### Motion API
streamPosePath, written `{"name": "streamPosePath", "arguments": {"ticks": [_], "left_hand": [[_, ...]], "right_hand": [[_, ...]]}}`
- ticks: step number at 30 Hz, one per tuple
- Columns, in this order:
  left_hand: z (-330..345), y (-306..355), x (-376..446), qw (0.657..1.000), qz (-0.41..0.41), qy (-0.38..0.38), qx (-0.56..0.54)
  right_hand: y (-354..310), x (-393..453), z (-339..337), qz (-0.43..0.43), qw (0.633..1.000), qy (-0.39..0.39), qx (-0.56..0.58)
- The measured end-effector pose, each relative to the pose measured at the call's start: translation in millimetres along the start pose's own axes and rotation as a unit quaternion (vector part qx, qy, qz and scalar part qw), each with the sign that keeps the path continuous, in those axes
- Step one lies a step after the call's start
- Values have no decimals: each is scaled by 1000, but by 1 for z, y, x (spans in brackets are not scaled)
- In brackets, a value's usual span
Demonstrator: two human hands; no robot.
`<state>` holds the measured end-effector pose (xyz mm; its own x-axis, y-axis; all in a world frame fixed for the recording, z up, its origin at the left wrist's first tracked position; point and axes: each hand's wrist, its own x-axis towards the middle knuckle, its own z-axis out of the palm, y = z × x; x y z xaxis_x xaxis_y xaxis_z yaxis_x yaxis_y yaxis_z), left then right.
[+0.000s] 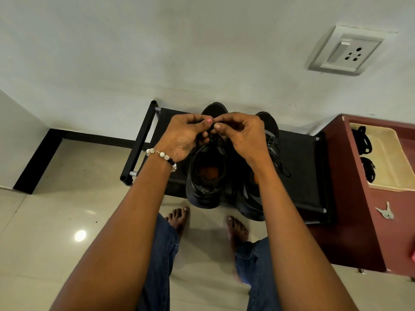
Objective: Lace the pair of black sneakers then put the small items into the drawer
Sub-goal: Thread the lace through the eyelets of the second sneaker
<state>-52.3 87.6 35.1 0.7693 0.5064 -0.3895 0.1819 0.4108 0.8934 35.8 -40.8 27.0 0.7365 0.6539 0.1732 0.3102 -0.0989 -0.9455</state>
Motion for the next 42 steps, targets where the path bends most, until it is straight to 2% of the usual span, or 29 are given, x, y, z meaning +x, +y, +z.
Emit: {"name": "streamPosePath", "arguments": {"ticks": [4,9,14,19,21,24,29,32,35,42], "left_hand": [[-8,8,-1,999,-30,-34,-3],[-15,10,-4,998,-34,-59,20],[-16,7,-3,997,-21,-22,68],[-16,2,-1,998,-18,13,64],[-14,2,-1,998,-14,31,52],[-12,1,0,998,-21,56,26],[-12,-1,1,995,-54,87,5],[-21,-5,5,989,-64,119,57],[-34,-16,14,968,-57,177,170],[-37,-21,24,909,-50,281,305]], "right_hand": [[0,0,3,48,998,30,0],[1,1,3,51,998,33,-10],[0,2,2,-11,994,-11,-111],[-6,2,-2,-37,985,-38,-165],[-8,2,-2,-47,980,-26,-193],[-12,1,-2,-43,974,3,-223],[-12,-3,-8,-3,962,0,-272],[-6,-6,-19,59,951,-12,-303],[6,-10,-28,118,926,-53,-354],[9,-15,-21,128,873,-55,-468]]}}
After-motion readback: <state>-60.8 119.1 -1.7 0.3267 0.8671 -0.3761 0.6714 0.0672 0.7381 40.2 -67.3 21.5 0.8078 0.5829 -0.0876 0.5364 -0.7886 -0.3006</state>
